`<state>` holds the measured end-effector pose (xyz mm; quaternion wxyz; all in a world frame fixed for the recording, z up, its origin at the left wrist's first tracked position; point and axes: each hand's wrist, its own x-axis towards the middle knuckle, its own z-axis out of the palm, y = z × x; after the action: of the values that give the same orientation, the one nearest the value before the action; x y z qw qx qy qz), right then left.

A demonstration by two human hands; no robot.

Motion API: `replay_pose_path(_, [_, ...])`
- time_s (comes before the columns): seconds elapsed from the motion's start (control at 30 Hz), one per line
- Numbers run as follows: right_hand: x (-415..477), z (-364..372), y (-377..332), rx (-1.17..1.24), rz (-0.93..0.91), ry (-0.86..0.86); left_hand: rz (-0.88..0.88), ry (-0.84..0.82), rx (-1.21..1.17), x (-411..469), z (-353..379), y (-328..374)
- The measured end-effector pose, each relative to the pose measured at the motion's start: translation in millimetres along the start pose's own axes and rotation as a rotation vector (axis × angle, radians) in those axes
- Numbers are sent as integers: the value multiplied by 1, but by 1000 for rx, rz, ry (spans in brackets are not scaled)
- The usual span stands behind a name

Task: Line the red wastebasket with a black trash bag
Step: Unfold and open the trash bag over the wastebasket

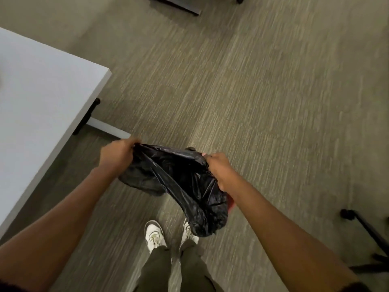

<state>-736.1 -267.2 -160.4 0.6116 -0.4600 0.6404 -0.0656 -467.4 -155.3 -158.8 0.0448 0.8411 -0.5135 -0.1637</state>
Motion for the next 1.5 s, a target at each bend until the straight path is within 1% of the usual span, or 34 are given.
replay_pose_path(0.1, [13,1,-2,115,139,36,-94,204,-266,-19,16,4])
replay_pose_path(0.17, [28,-6,2,126,212,90,-227,364,-462,-40,14,12])
replay_pose_path(0.23, [46,-18,13,141,317,145,-397,509,-654,-60,12,12])
replay_pose_path(0.27, [55,-23,20,180,369,158,-455,587,-732,-66,11,10])
replay_pose_path(0.3, [64,-28,29,207,402,177,-475,672,-794,-70,9,6])
replay_pose_path(0.33, [71,-31,37,202,408,198,-442,746,-825,-73,5,4])
replay_pose_path(0.37, [70,-33,39,165,396,217,-357,792,-817,-75,1,3])
replay_pose_path(0.4, [67,-32,38,98,359,258,-230,809,-795,-78,-4,4])
replay_pose_path(0.5, [49,-20,28,-211,183,375,136,792,-696,-82,-15,10])
replay_pose_path(0.57, [33,-5,12,-372,41,448,379,791,-492,-78,-19,15])
replay_pose_path(0.6, [25,3,1,-389,-75,478,500,787,-372,-76,-18,18])
replay_pose_path(0.63, [15,11,-12,-347,-187,474,601,772,-267,-74,-18,22])
replay_pose_path(0.67, [6,20,-26,-249,-258,435,675,754,-175,-73,-18,29])
replay_pose_path(0.7, [-7,29,-42,-125,-265,360,745,739,-91,-73,-17,35])
replay_pose_path(0.73, [-17,38,-57,18,-204,230,820,722,-21,-74,-15,41])
replay_pose_path(0.77, [-27,47,-70,125,-101,95,896,701,30,-77,-14,48])
replay_pose_path(0.8, [-35,55,-81,146,12,-18,967,685,58,-79,-11,55])
replay_pose_path(0.83, [-40,64,-86,116,101,-115,1026,677,63,-82,-8,61])
replay_pose_path(0.87, [-42,72,-88,70,163,-183,1067,672,54,-85,-5,66])
replay_pose_path(0.93, [-35,87,-79,16,239,-236,1119,652,42,-89,0,75])
replay_pose_path(1.03, [-21,103,-56,97,311,-130,1176,592,55,-94,3,83])
replay_pose_path(1.07, [0,107,-34,125,309,-70,1187,572,60,-95,4,84])
replay_pose_path(1.13, [47,112,15,186,331,156,1188,538,65,-97,3,85])
replay_pose_path(1.17, [51,109,27,290,361,199,1188,525,62,-99,4,85])
replay_pose_path(1.2, [44,106,29,383,372,200,1193,514,58,-100,4,86])
replay_pose_path(1.3, [-6,101,5,569,377,121,1234,482,45,-107,7,85])
replay_pose_path(1.37, [-3,108,10,571,418,91,1270,456,26,-111,14,84])
replay_pose_path(1.5, [9,121,12,493,493,89,1326,381,-15,-119,22,80])
